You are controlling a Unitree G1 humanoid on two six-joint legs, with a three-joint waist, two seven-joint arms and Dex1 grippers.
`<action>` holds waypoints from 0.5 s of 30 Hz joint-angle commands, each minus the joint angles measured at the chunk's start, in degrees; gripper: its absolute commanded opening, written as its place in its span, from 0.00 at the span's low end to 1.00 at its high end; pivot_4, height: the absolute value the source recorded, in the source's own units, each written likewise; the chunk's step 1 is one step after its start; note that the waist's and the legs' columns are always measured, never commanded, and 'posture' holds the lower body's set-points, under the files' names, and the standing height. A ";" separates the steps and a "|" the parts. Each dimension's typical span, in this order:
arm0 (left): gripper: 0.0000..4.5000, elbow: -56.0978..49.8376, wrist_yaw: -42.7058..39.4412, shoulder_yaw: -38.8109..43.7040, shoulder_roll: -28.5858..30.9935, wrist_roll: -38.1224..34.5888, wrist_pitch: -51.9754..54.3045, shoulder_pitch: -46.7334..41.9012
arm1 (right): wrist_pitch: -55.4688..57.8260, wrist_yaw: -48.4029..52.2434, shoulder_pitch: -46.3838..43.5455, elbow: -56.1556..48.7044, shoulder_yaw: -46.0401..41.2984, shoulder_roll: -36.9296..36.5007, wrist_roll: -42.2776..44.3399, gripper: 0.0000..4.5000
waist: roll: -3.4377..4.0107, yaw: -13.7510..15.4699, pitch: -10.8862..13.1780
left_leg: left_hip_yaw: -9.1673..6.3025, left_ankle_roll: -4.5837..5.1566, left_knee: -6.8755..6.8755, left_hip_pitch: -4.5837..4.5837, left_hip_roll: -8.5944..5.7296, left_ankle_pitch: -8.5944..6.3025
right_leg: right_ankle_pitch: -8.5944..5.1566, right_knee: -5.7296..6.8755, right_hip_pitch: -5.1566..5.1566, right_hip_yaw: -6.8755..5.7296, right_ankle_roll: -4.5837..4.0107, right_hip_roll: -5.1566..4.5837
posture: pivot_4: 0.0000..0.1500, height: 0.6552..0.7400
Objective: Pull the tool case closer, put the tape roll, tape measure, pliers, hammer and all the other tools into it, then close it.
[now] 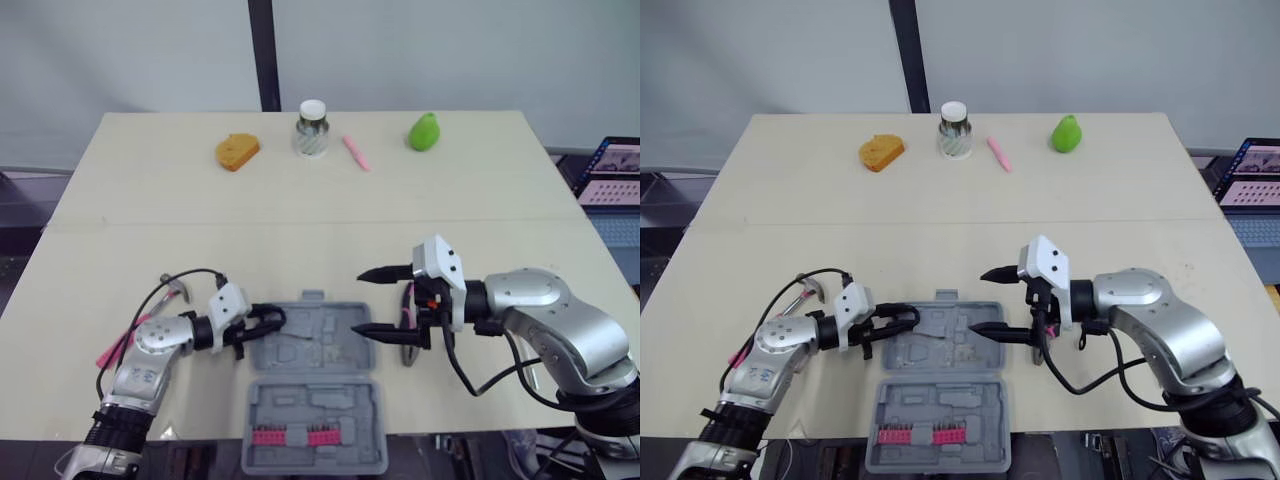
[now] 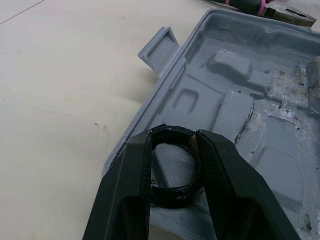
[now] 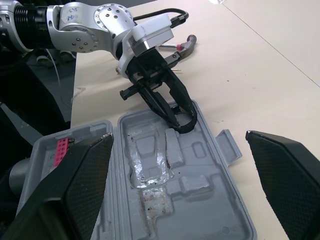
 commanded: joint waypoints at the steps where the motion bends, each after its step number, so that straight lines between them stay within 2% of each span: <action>1: 0.33 1.17 0.33 -0.57 0.68 1.12 -0.79 0.14 | -0.54 0.39 -0.18 -1.56 -1.35 -0.81 0.61 1.00 | 0.00 0.00 0.00 | 0.00 0.00 0.00 0.00 0.00 0.00 | 0.00 0.00 0.00 0.00 0.00 0.00 | 1.00 1.00; 15: 0.33 6.77 1.56 -1.24 0.86 3.50 -5.61 1.42 | -0.75 0.52 -0.51 -1.22 -1.30 -1.31 0.16 1.00 | 0.00 -0.05 -0.01 | 0.00 -0.01 -0.01 0.04 0.02 0.00 | 0.00 0.02 0.01 0.00 0.00 0.01 | 1.00 1.00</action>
